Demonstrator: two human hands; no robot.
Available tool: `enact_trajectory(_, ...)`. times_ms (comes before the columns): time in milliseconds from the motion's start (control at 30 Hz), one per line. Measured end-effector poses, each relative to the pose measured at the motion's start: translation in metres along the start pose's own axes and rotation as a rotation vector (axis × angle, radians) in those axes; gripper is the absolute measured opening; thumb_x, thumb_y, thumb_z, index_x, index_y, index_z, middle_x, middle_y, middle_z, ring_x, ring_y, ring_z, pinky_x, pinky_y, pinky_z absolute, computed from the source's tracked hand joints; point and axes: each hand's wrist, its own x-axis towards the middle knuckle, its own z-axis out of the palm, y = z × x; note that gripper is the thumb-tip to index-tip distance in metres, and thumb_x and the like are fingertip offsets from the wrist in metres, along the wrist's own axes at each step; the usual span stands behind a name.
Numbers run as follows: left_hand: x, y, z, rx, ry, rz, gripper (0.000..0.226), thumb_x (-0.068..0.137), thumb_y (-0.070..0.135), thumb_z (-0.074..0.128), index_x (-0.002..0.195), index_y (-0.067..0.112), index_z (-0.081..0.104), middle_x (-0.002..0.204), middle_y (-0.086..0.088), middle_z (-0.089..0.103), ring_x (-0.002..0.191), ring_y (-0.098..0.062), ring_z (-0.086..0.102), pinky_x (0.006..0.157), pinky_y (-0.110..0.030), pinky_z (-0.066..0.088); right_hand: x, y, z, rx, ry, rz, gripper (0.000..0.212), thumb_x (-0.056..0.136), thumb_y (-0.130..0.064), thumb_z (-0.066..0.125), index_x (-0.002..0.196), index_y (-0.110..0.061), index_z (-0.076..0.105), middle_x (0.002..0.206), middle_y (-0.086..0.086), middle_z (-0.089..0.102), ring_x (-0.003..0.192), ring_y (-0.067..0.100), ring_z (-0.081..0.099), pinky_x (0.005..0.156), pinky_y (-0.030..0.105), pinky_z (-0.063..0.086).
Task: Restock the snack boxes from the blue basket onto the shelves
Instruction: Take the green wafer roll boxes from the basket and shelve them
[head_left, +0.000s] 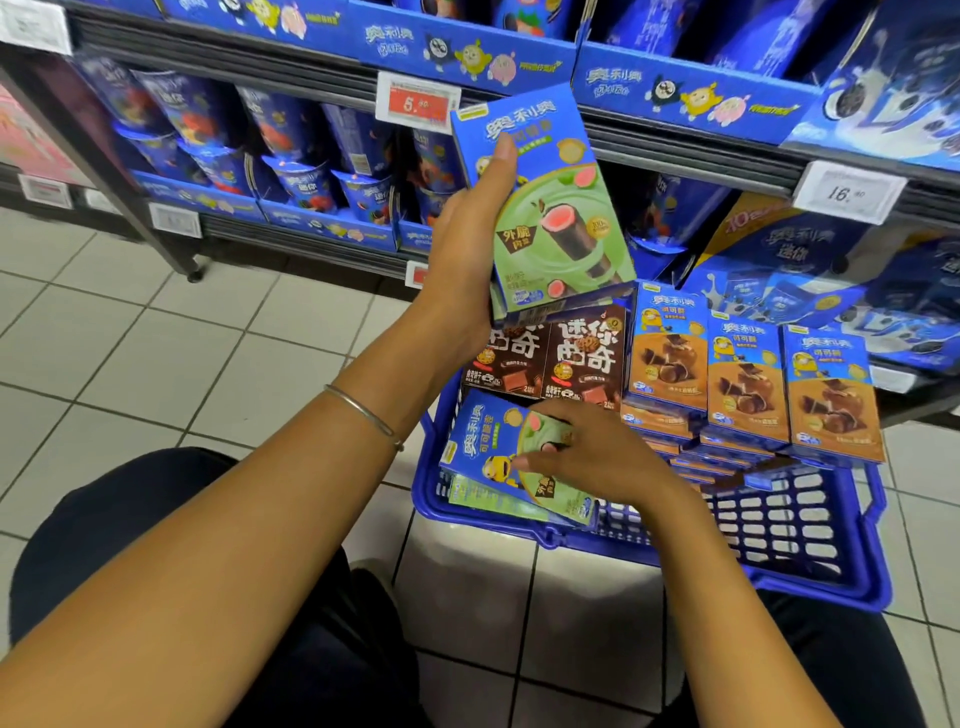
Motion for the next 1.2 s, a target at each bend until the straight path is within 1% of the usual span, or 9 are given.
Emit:
enact_trajectory(267, -0.002, 0.001, 0.005, -0.001, -0.048, 0.020, 0.058, 0.109, 0.051, 0.050, 0.140, 0.004, 0.064, 0.136, -0.022, 0.070, 0.125, -0.043, 0.068, 0.111, -0.063, 0.051, -0.006, 0.012, -0.022, 0.489, 0.424, 0.011, 0.021, 0.085, -0.013, 0.080, 0.101, -0.022, 0.070, 0.093, 0.004, 0.068, 0.069, 0.010, 0.072, 0.067, 0.027, 0.060)
enact_trajectory(367, -0.002, -0.001, 0.006, 0.021, -0.040, 0.016, 0.059, 0.108, 0.052, 0.052, 0.142, 0.006, 0.063, 0.135, -0.020, 0.071, 0.124, -0.042, 0.068, 0.110, -0.062, 0.051, -0.007, 0.007, -0.039, 0.736, 0.664, 0.014, 0.016, 0.089, -0.014, 0.077, 0.104, -0.012, 0.071, 0.096, 0.011, 0.070, 0.067, 0.004, 0.066, 0.053, 0.016, 0.050)
enact_trajectory(500, -0.004, -0.003, 0.007, 0.085, -0.041, 0.020, 0.063, 0.104, 0.056, 0.057, 0.145, 0.009, 0.059, 0.137, -0.018, 0.070, 0.125, -0.041, 0.068, 0.109, -0.061, 0.052, -0.014, -0.007, -0.068, 1.037, 0.800, 0.024, 0.019, 0.092, -0.027, 0.074, 0.102, -0.010, 0.072, 0.087, 0.005, 0.073, 0.077, 0.015, 0.069, 0.067, 0.033, 0.058)
enact_trajectory(700, -0.002, -0.004, 0.000, 0.316, 0.094, 0.188, 0.054, 0.100, 0.051, 0.068, 0.138, 0.014, 0.062, 0.130, -0.005, 0.075, 0.118, -0.025, 0.074, 0.105, -0.052, 0.057, -0.033, -0.033, -0.094, 1.238, 0.833, -0.039, 0.031, 0.097, -0.031, 0.067, 0.068, -0.021, 0.070, 0.070, -0.007, 0.070, 0.063, 0.011, 0.067, 0.048, 0.020, 0.045)
enact_trajectory(833, -0.005, -0.011, 0.004, 0.400, 0.071, 0.201, 0.044, 0.096, 0.057, 0.068, 0.124, 0.023, 0.070, 0.121, 0.004, 0.078, 0.114, -0.016, 0.074, 0.104, -0.045, 0.058, -0.026, -0.056, -0.086, 1.221, 0.779, -0.118, 0.012, 0.099, -0.028, 0.064, 0.098, -0.017, 0.069, 0.078, -0.005, 0.072, 0.068, 0.010, 0.067, 0.045, 0.019, 0.045)
enact_trajectory(933, -0.006, -0.019, 0.009, 0.486, 0.061, 0.205, 0.041, 0.101, 0.061, 0.059, 0.119, 0.028, 0.073, 0.114, 0.018, 0.078, 0.109, 0.002, 0.071, 0.093, -0.021, 0.056, -0.014, -0.070, -0.071, 1.164, 0.762, -0.138, 0.021, 0.101, -0.028, 0.062, 0.116, -0.014, 0.063, 0.082, -0.002, 0.069, 0.072, 0.013, 0.066, 0.044, 0.022, 0.046)
enact_trajectory(1033, -0.004, -0.024, 0.010, 0.522, 0.085, 0.128, 0.072, 0.100, 0.072, 0.047, 0.114, 0.006, 0.071, 0.110, -0.004, 0.078, 0.104, -0.018, 0.074, 0.098, -0.039, 0.059, -0.006, -0.076, -0.059, 1.129, 0.672, -0.126, 0.013, 0.103, -0.034, 0.057, 0.108, -0.023, 0.060, 0.087, -0.004, 0.064, 0.080, 0.016, 0.061, 0.046, 0.020, 0.045)
enact_trajectory(1100, -0.006, -0.025, 0.008, 0.519, 0.124, 0.100, 0.082, 0.097, 0.078, 0.042, 0.097, -0.002, 0.060, 0.091, -0.017, 0.068, 0.086, -0.029, 0.071, 0.089, -0.041, 0.058, -0.004, -0.074, -0.057, 1.120, 0.642, -0.136, 0.012, 0.104, -0.034, 0.055, 0.107, -0.024, 0.060, 0.093, 0.000, 0.064, 0.084, 0.020, 0.060, 0.049, 0.021, 0.046)
enact_trajectory(1200, -0.008, -0.023, 0.010, 0.511, 0.101, 0.016, 0.094, 0.095, 0.082, 0.042, 0.110, -0.007, 0.066, 0.100, -0.021, 0.076, 0.093, -0.032, 0.077, 0.090, -0.046, 0.063, -0.003, -0.070, -0.058, 1.113, 0.639, -0.127, 0.023, 0.105, -0.033, 0.053, 0.119, -0.016, 0.058, 0.102, 0.005, 0.066, 0.091, 0.021, 0.065, 0.054, 0.024, 0.050)
